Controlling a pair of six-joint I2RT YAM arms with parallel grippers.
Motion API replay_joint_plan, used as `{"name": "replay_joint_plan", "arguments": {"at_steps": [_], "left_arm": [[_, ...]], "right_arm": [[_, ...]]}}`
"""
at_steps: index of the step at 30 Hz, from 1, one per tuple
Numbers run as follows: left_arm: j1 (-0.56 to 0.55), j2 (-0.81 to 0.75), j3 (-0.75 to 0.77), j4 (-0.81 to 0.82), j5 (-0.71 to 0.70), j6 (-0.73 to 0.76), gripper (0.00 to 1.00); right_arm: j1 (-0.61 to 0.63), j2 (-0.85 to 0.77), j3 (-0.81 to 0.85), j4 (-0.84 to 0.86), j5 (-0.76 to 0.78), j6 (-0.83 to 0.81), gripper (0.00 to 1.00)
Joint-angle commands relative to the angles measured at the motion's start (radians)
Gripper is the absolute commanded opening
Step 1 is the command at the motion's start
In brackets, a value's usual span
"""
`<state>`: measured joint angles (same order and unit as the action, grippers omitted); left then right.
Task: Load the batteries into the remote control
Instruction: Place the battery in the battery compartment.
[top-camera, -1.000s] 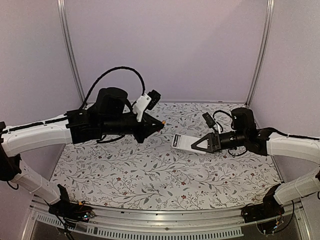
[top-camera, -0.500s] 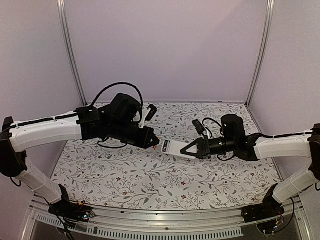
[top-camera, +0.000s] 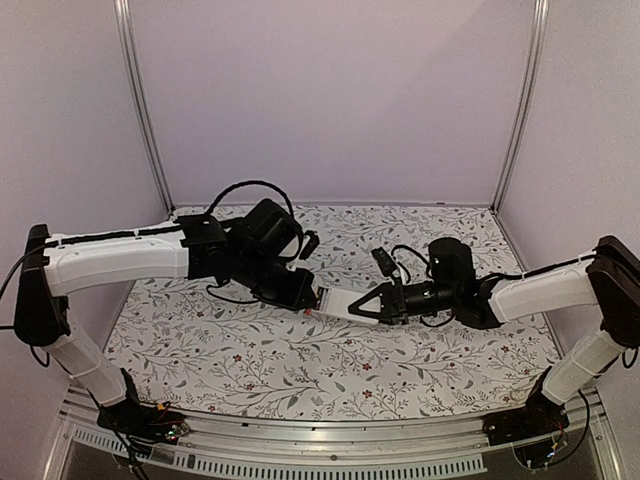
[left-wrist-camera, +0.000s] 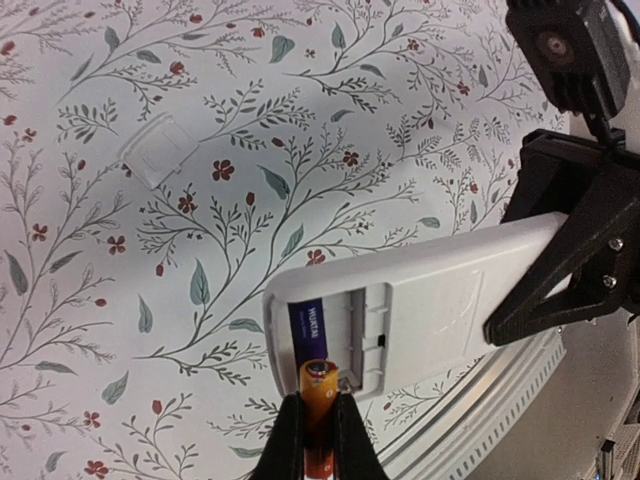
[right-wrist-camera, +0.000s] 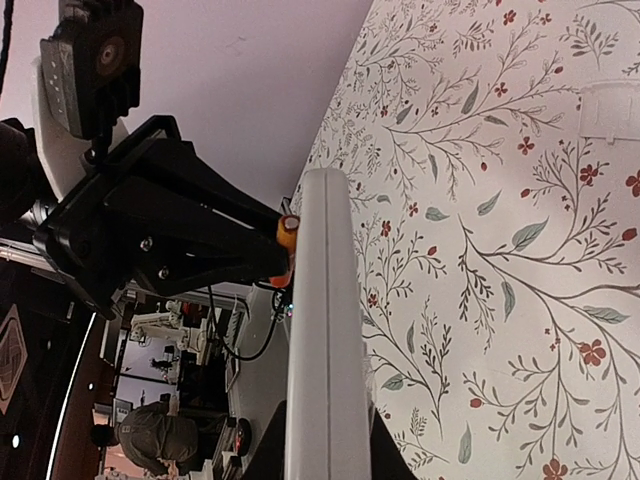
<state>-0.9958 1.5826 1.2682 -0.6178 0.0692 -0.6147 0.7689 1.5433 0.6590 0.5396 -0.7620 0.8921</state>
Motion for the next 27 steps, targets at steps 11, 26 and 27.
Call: {"name": "replay_joint_plan", "arguments": {"at_steps": [11,26,27], "left_arm": [[-0.01,0.087,0.094,-0.088,-0.042,-0.004,0.0],[-0.012,0.153,0.163,-0.157,-0.093,-0.016,0.07],[-0.011,0.153,0.165,-0.158,-0.093,-0.015,0.07]], "right_arm": [[0.023,0.069,-0.001,0.179,-0.004,0.086,0.0],[0.035,0.091,-0.009,0.238,0.002,0.134,0.0],[0.037,0.093,-0.009,0.24,0.003,0.135,0.0]]}}
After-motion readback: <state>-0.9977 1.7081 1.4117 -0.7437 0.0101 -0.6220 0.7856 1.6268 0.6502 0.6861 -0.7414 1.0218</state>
